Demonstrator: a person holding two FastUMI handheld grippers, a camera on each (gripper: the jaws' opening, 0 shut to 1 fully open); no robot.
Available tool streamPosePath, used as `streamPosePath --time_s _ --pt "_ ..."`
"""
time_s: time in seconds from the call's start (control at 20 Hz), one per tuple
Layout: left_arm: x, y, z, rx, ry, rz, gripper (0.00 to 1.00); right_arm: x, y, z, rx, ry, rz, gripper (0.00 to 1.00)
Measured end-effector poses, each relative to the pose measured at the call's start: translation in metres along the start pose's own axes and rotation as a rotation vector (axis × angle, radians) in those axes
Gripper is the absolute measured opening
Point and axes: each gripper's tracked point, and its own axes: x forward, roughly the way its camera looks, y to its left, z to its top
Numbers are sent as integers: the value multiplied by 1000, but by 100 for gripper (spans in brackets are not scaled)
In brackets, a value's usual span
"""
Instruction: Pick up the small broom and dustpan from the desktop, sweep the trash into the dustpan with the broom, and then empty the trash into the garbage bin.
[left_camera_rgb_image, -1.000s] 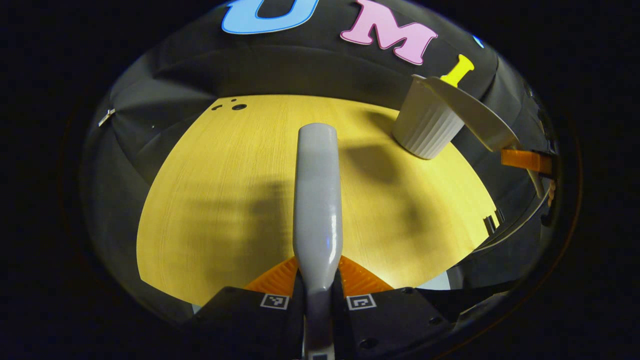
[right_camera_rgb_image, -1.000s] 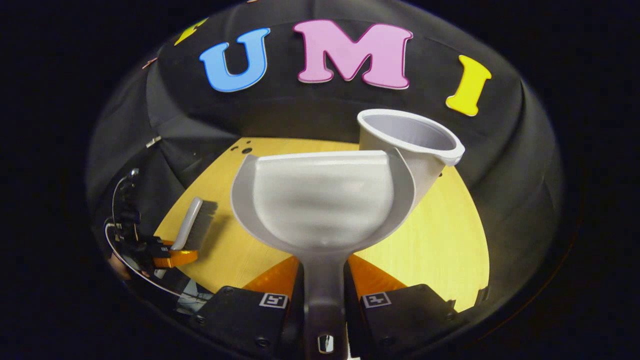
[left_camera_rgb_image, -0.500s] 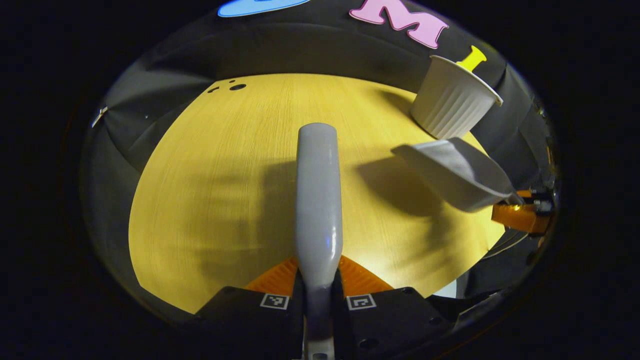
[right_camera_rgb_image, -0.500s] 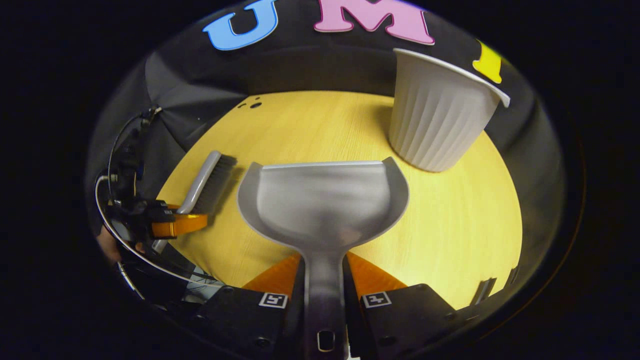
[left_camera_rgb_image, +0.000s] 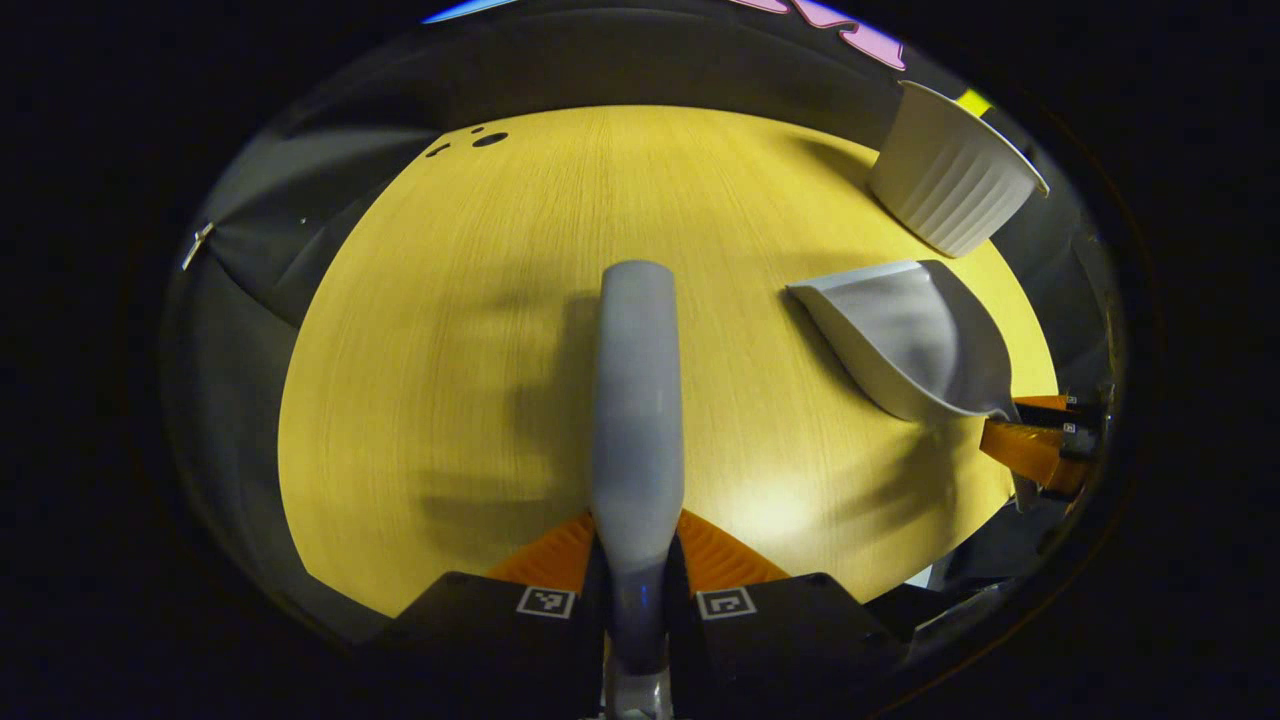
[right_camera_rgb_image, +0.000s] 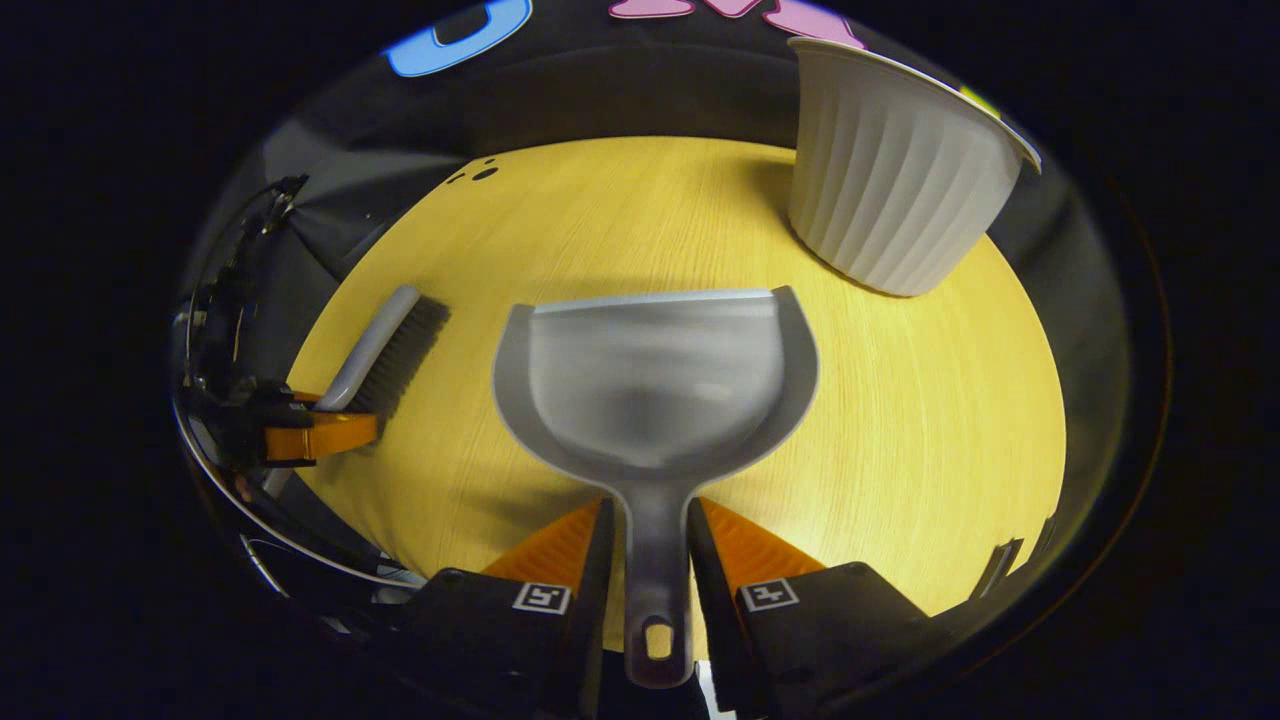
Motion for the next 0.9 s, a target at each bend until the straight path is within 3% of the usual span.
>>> streamPosePath --time_s 0.1,0.15,0.25,0.3,0.45,0.65,0.9 --pt "-2 7 8 36 -21 25 37 0 9 -1 -7 0 16 51" --pt "-5 7 13 48 -32 21 39 -2 11 1 -2 -2 23 64" --pt "-13 2 19 55 -62 3 48 -7 15 6 22 -14 45 78" --pt "-21 -2 23 55 -84 -9 60 -11 16 11 34 -29 48 99" --pt "-46 -2 29 63 -157 -3 98 -33 11 32 42 -101 29 100" --pt "-93 -10 46 87 -324 -29 97 -74 0 77 -49 -286 -46 99" --pt "-178 -17 95 95 -667 -17 97 -139 12 133 -77 -573 -72 99"
